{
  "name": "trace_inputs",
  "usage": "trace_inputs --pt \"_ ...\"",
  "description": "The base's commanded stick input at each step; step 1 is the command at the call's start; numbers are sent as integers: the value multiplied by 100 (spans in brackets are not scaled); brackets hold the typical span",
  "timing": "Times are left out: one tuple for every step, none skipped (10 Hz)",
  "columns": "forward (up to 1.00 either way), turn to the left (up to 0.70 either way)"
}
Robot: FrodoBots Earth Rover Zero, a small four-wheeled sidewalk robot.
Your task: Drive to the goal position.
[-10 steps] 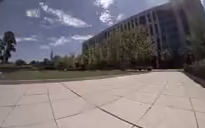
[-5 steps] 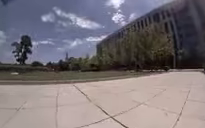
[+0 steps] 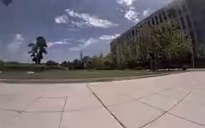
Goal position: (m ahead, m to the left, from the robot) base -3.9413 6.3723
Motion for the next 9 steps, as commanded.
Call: trace_inputs --pt "70 27" --pt "70 27" --pt "70 27" --pt "70 27" --pt "70 27" --pt "70 27" --pt "70 27" --pt "70 27" --pt "70 27"
